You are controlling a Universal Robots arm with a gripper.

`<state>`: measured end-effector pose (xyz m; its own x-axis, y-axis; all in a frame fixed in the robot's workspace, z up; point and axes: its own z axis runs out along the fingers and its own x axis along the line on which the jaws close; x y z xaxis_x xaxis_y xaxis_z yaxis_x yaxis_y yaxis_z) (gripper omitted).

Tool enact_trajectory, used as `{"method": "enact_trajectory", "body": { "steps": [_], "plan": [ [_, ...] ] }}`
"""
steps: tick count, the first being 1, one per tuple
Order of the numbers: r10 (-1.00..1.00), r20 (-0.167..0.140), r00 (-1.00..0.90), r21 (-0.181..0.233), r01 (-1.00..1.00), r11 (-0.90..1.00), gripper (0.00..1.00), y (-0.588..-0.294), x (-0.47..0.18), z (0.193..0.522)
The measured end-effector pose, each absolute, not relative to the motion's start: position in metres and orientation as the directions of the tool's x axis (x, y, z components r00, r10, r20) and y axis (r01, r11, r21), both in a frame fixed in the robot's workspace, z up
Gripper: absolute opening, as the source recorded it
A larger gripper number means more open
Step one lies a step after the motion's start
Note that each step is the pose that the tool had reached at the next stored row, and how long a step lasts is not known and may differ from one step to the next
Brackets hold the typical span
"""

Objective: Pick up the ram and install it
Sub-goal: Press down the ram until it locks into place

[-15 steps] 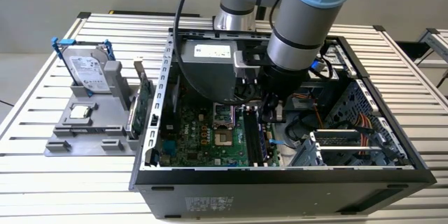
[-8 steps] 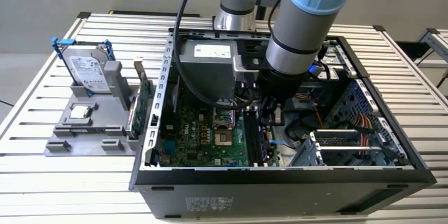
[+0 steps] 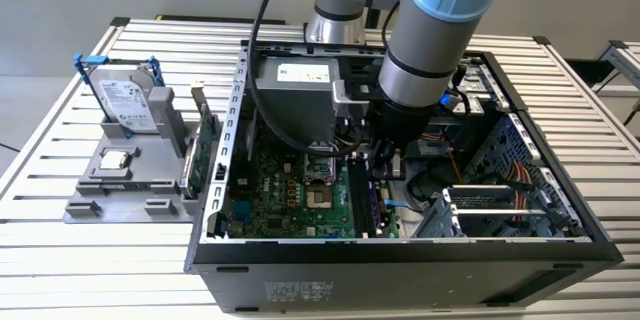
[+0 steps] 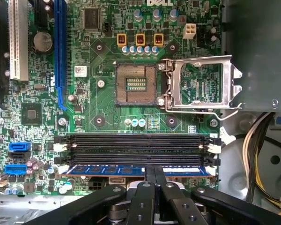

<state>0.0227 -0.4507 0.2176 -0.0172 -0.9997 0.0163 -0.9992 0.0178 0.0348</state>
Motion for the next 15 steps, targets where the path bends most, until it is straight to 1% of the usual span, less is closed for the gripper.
{"method": "enact_trajectory", "body": {
  "steps": [1,2,3,15],
  "plan": [
    [-1.000,0.018,-0.017,0.035,-0.999,0.018,0.00,-0.4503,0.0228,0.2187],
    [-0.999,0.031,-0.017,0.038,-0.999,0.019,0.00,-0.4486,0.0231,0.2248],
    [-0.999,0.036,-0.017,0.039,-0.999,0.019,0.00,-0.4487,0.0231,0.2268],
    [-0.999,0.037,-0.017,0.040,-0.999,0.019,0.00,-0.4490,0.0230,0.2272]
  ]
}}
